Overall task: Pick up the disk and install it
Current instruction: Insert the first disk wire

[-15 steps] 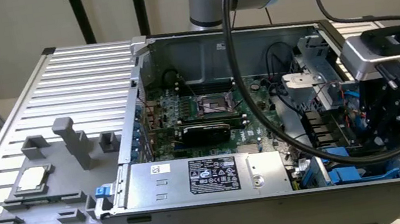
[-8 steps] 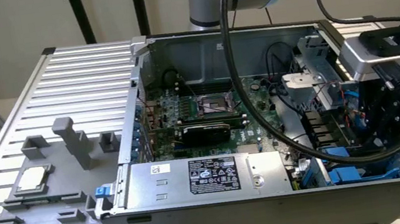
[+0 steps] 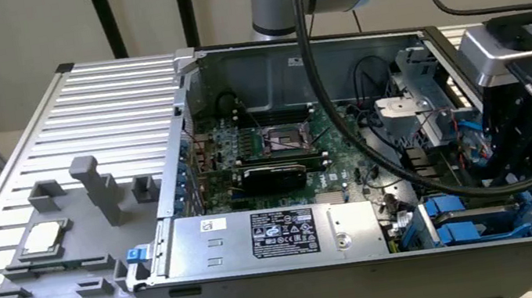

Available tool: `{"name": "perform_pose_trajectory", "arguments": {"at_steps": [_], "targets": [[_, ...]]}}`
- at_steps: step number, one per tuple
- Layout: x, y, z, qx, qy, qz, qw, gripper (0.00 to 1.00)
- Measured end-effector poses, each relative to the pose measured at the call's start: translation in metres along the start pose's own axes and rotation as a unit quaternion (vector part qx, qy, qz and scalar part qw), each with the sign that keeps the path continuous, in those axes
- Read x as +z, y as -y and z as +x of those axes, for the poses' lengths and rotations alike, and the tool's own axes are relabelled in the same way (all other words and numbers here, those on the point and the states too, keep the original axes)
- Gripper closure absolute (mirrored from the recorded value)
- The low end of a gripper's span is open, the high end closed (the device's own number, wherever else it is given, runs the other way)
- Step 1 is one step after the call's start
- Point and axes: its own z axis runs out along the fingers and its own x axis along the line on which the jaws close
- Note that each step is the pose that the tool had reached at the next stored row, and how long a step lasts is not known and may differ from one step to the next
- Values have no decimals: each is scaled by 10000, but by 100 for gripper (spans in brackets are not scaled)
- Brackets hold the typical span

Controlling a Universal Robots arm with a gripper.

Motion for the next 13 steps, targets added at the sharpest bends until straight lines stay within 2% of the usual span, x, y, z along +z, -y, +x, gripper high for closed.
{"name": "perform_pose_trajectory", "arguments": {"at_steps": [2, 13], "targets": [[-24, -11, 0, 0, 1, 5, 10000, 0], [-25, -15, 0, -1, 1, 9, 10000, 0]]}}
